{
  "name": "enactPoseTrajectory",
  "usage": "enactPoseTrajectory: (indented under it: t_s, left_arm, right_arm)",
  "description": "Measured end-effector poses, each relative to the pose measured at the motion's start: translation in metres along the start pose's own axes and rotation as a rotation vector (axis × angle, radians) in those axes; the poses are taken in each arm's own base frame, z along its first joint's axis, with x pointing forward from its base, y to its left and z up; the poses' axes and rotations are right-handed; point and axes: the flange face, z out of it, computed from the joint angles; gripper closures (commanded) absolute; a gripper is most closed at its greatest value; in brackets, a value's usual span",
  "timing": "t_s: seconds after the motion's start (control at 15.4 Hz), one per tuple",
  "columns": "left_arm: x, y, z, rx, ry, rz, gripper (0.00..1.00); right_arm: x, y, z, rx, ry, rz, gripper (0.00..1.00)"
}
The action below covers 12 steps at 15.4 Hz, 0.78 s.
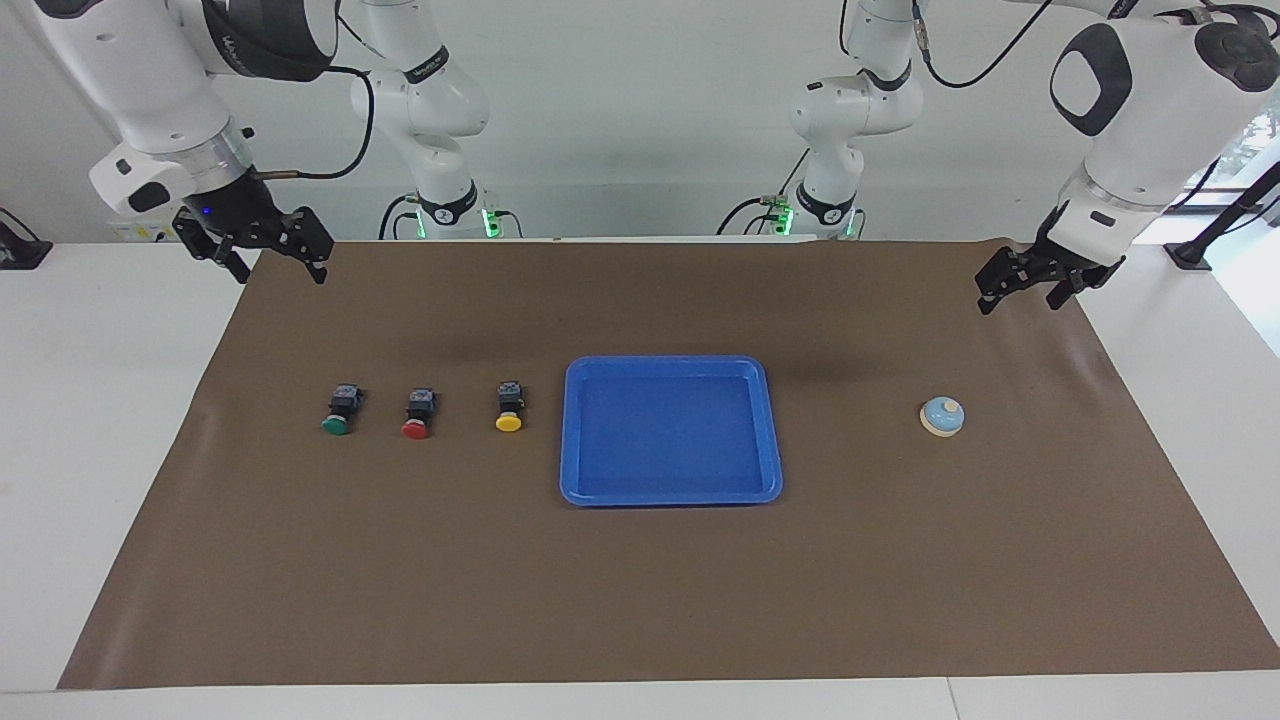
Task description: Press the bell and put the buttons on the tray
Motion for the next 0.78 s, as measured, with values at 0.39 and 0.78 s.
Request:
enactPoseTrajectory:
  t_s: [0.39, 0.78]
  left_arm:
    - [-0.0008, -0.0032, -0.0015, 0.0, 0.003, -0.004, 0.0]
    - [-0.0019, -0.0042, -0.0036, 0.0, 0.007, -0.007, 0.78]
  right_arm:
    - [0.0, 0.0, 0.0, 0.0, 0.0, 0.0, 0.0]
    - [0.0, 0.0, 0.0, 0.0, 0.0, 0.0, 0.0]
